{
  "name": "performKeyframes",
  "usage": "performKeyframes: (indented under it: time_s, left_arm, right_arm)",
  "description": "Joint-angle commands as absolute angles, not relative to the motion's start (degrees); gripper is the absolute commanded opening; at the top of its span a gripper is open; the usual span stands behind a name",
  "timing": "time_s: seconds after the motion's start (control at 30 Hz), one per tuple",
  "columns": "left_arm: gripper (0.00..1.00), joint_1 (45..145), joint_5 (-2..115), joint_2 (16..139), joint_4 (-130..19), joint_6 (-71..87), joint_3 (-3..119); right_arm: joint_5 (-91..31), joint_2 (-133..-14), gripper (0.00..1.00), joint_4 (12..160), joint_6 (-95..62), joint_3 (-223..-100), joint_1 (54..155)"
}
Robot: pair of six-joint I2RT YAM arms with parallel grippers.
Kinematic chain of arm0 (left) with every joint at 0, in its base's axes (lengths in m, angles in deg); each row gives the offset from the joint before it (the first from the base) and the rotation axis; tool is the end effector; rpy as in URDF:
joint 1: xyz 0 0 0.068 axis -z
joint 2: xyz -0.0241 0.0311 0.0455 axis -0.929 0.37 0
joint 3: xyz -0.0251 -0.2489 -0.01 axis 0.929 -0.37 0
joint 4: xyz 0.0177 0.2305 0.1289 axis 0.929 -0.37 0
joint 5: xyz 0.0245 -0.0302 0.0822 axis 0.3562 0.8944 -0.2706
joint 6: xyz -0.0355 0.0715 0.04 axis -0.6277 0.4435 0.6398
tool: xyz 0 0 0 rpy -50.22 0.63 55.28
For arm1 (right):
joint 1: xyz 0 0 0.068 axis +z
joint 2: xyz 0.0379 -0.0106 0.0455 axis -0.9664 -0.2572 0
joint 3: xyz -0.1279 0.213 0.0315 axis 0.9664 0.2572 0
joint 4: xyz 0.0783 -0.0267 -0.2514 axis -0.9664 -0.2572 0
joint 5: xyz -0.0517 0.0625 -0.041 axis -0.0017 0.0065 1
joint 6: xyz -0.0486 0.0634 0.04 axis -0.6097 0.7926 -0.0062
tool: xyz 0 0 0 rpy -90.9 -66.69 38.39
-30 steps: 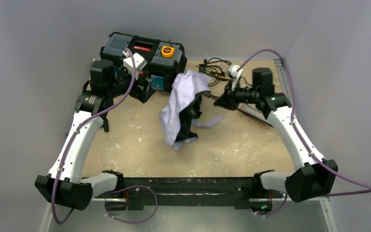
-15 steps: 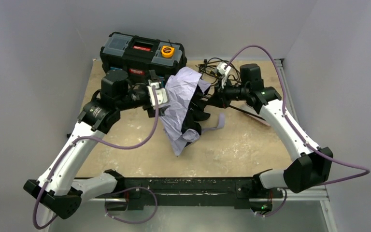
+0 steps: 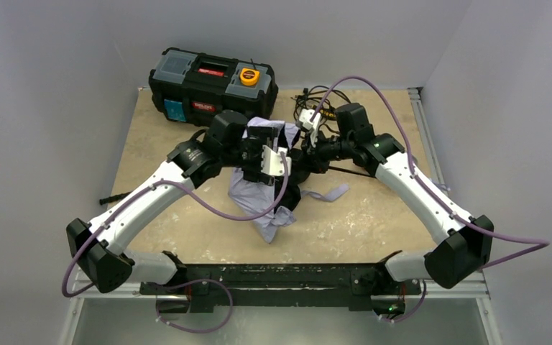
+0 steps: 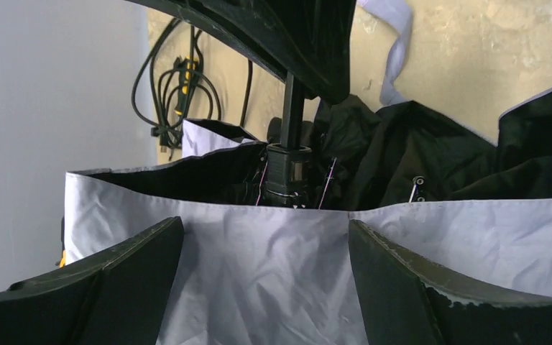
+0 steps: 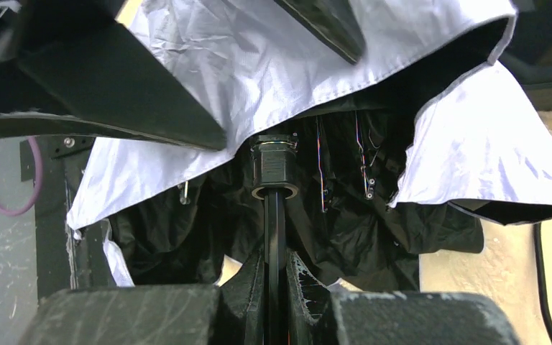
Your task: Open the umbrella
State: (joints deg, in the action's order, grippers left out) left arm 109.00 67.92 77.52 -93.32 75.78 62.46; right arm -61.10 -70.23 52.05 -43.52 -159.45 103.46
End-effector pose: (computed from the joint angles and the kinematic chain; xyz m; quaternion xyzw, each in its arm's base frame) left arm 0.2314 -0.2343 0.3299 0.7034 0.5189 -0.0874 0.4779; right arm 0.2649 0.1993 0.3068 -0.4813 0.7151 0.3243 0.3897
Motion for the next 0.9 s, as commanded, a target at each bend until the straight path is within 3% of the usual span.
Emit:
performKeyframes:
  time_s: [0.0, 0.07, 0.23, 0.4, 0.47, 0.5, 0.57, 0.63, 0.73, 0.8, 0.87]
  left_arm:
    - [0.82, 109.85, 62.02, 79.69, -93.32, 79.27, 64.44]
    - [0.75, 109.90, 61.24, 80.42, -94.26, 79.91, 63.87]
    - [0.46, 109.86, 62.33, 80.80, -95.30, 80.11, 62.02]
    - [0.05, 109.79, 64.38, 80.73, -97.32, 79.44, 60.94]
    - [0.00, 109.78, 64.26, 80.57, -96.97, 78.31, 60.22]
    - [0.00, 109.71, 64.26, 80.53, -97.05, 77.79, 60.05]
    - [0.00, 109.49, 64.44, 80.44, -96.76, 76.54, 59.79]
    - [0.00, 108.17, 66.05, 80.52, -95.86, 73.21, 60.09]
    - [0.00, 105.51, 68.56, 81.35, -94.95, 67.97, 61.13]
    - [0.00, 103.44, 70.22, 82.29, -94.34, 63.87, 62.18]
    - [0.00, 101.06, 72.14, 83.26, -93.40, 58.88, 63.64]
  right_arm:
    - [-61.99, -67.61, 0.00, 53.53, -46.30, -161.99, 104.64]
    - [-62.52, -67.05, 0.00, 53.64, -46.89, -162.02, 105.02]
    - [-63.88, -67.27, 0.00, 53.34, -47.43, -163.47, 105.39]
    - [-65.72, -67.27, 0.00, 54.62, -47.59, -164.78, 105.44]
    - [-65.91, -67.23, 0.00, 55.18, -47.56, -165.27, 105.42]
    - [-65.89, -67.08, 0.07, 55.57, -47.54, -165.50, 105.44]
    - [-65.79, -66.57, 0.37, 57.98, -46.25, -165.73, 105.41]
    - [-65.58, -65.62, 0.48, 63.70, -40.62, -165.79, 105.35]
    - [-62.23, -64.81, 0.76, 70.29, -35.67, -167.96, 105.26]
    - [-59.50, -64.16, 0.84, 76.44, -31.17, -170.27, 105.33]
    - [-57.99, -63.36, 0.85, 80.96, -28.57, -172.60, 105.27]
